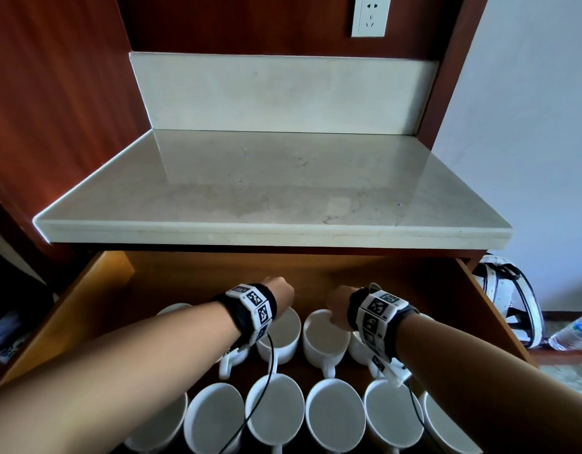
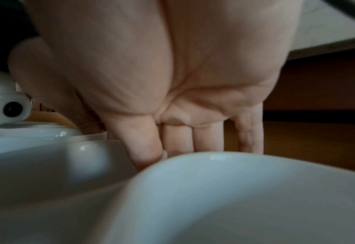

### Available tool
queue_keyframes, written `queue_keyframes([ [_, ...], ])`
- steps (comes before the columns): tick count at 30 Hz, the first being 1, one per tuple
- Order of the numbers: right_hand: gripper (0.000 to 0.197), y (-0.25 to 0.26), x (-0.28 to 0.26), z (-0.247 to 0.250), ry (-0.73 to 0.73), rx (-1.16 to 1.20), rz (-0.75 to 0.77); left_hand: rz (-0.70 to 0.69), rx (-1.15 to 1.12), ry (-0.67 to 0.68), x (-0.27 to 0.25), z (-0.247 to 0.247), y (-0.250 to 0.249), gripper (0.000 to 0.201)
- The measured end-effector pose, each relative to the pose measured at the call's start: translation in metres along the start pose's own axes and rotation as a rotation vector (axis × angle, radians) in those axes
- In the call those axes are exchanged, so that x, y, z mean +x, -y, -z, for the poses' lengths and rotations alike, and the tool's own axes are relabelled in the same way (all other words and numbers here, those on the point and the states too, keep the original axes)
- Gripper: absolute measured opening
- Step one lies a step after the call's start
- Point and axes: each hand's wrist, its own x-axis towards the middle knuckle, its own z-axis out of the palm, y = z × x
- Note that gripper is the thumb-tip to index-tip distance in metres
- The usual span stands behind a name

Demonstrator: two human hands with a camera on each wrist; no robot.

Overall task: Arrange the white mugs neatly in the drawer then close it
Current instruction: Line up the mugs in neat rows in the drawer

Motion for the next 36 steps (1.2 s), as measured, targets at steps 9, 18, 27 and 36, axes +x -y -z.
queue_keyframes([
  [9,0.032,-0.062,-0.014,-0.013,0.015,-0.007,-0.024,-0.003,-0.164,-0.118,-0.002,0.022,-0.013,0.024],
  [18,0.027,-0.068,-0.014,-0.031,0.044,0.041,-0.089,-0.100,-0.086,-0.046,0.021,0.029,-0.062,0.026],
  [27,0.027,-0.069,-0.012,-0.037,0.019,0.027,-0.048,-0.110,-0.069,-0.044,0.025,0.036,-0.067,0.026],
  [36,0.035,-0.108,-0.033,-0.046,-0.080,0.304,-0.164,-0.101,-0.115,-0.025,0.023,0.041,-0.067,0.025],
])
